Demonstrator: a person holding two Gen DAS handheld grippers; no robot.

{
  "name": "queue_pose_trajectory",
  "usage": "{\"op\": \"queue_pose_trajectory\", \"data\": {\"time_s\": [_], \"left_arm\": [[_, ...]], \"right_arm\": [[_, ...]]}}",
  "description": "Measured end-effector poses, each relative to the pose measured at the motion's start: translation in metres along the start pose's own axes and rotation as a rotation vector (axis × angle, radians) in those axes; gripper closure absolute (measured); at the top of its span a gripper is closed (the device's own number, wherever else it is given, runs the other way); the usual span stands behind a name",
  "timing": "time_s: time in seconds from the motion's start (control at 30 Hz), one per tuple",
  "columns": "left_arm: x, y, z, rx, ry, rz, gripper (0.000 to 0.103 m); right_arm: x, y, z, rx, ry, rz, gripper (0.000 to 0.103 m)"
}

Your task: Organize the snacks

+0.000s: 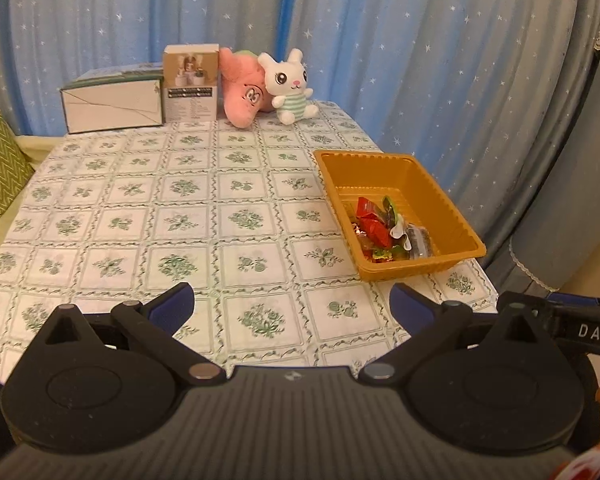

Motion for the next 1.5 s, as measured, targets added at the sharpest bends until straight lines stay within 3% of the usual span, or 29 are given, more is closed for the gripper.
{"op": "queue_pose_trajectory", "data": {"time_s": [0.47, 1.5], "left_arm": [[-0.004, -0.019, -0.032, -0.006, 0.039, 0.032, 0.000], [-0.002, -0.026, -0.035, -0.034, 0.059, 0.044, 0.000]], "right_arm": [[0.019, -0.021, -0.023, -0.010, 0.032, -0.033, 0.022], [0.026, -0.027, -0.030, -0.028, 0.024, -0.049, 0.022]]}}
Point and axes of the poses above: each gripper's, at about its wrist camera, not at the fingertips, and z roughly the way its jaws point, x to its left, y to its top, the point moved 9 cm from there along z, roughly the way its jaws point, and after that the axes turned 5 degrees about z, right-handed, at the moved point
